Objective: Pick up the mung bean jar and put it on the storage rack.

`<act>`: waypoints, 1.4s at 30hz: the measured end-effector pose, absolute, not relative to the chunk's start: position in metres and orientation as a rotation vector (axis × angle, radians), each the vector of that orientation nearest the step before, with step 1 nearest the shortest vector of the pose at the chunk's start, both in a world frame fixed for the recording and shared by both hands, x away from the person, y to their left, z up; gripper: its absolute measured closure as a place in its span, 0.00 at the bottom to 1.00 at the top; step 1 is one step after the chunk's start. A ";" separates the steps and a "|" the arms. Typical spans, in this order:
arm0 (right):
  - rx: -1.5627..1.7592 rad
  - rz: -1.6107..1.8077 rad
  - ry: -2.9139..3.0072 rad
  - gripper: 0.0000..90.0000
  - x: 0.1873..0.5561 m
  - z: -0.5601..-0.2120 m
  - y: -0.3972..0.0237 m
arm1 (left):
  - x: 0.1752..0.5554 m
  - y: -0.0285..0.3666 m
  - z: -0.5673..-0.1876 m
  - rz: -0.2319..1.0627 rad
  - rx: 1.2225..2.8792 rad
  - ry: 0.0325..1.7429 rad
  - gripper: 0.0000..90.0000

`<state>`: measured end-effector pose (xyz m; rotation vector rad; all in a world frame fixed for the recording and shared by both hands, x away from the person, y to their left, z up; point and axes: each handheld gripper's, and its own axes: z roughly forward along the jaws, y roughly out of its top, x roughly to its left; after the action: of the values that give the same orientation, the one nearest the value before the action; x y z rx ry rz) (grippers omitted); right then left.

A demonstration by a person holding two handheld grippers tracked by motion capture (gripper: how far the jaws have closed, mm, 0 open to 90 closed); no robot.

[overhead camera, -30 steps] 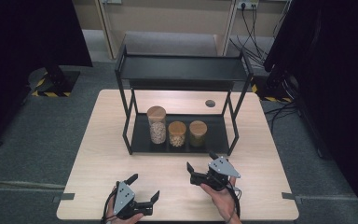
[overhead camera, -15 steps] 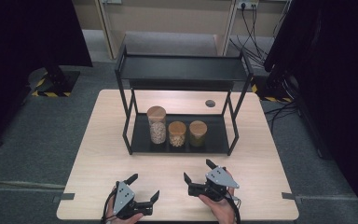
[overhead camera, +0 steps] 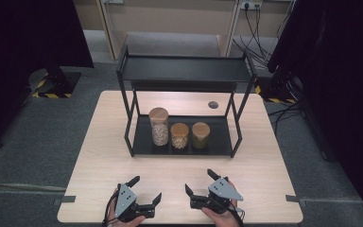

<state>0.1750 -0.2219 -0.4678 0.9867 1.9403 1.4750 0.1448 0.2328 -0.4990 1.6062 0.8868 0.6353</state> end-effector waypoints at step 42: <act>0.964 1.507 1.935 0.04 0.163 -0.472 -0.226 | 0.144 0.233 -0.499 0.643 1.601 0.886 0.02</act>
<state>0.1634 -0.2256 -0.4725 0.9644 1.9352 1.5075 0.1438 0.2329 -0.4987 1.6014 0.8861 0.6430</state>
